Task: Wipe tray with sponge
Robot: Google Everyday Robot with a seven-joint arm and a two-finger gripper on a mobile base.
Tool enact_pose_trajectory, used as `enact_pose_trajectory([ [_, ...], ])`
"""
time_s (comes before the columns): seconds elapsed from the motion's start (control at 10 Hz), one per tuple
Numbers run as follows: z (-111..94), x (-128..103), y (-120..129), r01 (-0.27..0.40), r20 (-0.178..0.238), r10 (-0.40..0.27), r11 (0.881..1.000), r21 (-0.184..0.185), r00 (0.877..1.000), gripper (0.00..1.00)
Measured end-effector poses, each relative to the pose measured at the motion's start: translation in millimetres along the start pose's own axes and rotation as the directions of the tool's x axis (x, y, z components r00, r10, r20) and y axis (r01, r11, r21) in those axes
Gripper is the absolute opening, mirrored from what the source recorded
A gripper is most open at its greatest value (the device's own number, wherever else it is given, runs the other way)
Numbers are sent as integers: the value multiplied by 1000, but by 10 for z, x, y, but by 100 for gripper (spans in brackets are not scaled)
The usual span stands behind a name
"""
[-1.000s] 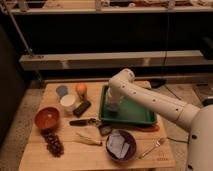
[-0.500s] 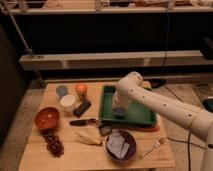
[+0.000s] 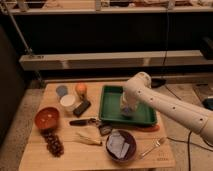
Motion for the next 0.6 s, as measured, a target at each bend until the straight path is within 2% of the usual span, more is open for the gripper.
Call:
enact_pose_trajectory([
  [0.2, -42, 99, 155, -30, -13, 30, 999, -16, 999, 21],
  [0.6, -5, 378, 157, -54, -30, 53, 998, -30, 998, 21],
])
